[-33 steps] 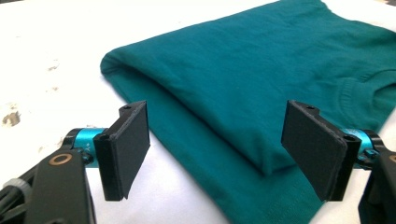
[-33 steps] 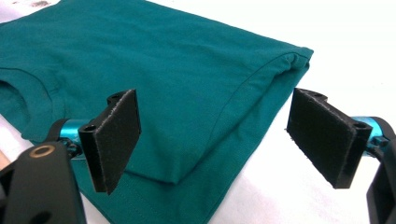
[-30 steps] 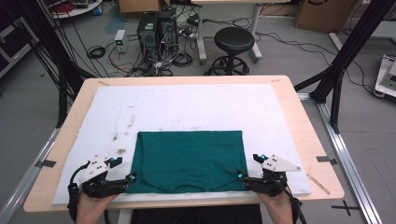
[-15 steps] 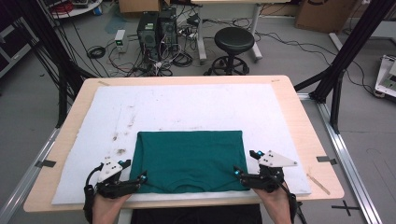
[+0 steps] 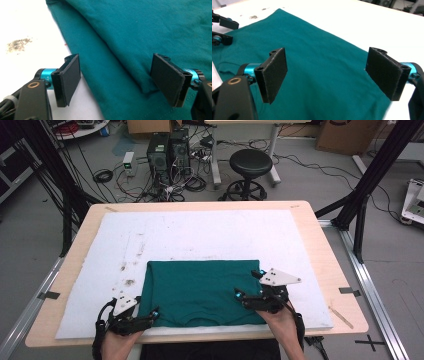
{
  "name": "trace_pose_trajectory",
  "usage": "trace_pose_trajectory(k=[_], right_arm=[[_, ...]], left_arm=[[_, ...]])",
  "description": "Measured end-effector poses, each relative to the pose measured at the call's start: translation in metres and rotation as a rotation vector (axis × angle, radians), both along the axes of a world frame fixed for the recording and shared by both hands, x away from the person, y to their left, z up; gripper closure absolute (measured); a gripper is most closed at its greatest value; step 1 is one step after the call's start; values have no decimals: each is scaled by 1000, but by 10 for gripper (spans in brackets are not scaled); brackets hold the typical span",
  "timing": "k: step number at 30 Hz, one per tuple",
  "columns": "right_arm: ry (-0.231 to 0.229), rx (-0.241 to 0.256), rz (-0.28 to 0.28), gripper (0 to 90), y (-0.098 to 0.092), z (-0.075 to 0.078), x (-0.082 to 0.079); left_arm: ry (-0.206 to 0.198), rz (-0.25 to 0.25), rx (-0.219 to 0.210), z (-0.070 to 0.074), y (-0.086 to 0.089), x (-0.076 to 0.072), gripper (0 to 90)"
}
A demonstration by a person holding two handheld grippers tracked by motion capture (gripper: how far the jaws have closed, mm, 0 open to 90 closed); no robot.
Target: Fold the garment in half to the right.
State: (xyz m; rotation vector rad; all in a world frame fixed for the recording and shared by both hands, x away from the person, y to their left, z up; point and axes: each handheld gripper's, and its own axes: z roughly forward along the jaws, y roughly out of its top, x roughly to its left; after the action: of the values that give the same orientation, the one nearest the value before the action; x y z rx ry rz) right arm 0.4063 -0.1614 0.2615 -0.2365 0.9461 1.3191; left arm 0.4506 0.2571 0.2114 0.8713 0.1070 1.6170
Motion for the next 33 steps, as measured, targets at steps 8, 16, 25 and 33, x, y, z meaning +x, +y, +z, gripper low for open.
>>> trace_pose_trajectory(k=[8, 16, 25, 33], right_arm=[[1, -61, 4, 176, 31, 16, -10], [34, -111, -3, 176, 64, 39, -19], [66, -175, -33, 178, 108, 66, -21], [119, -202, -57, 182, 138, 90, -11]], left_arm=[[-27, -1, 8, -6, 0, 3, 286], [-53, -19, 21, -12, 1, 5, 371], [-78, -41, 45, -17, 0, 8, 532], [-98, -49, 65, -19, -1, 10, 701]])
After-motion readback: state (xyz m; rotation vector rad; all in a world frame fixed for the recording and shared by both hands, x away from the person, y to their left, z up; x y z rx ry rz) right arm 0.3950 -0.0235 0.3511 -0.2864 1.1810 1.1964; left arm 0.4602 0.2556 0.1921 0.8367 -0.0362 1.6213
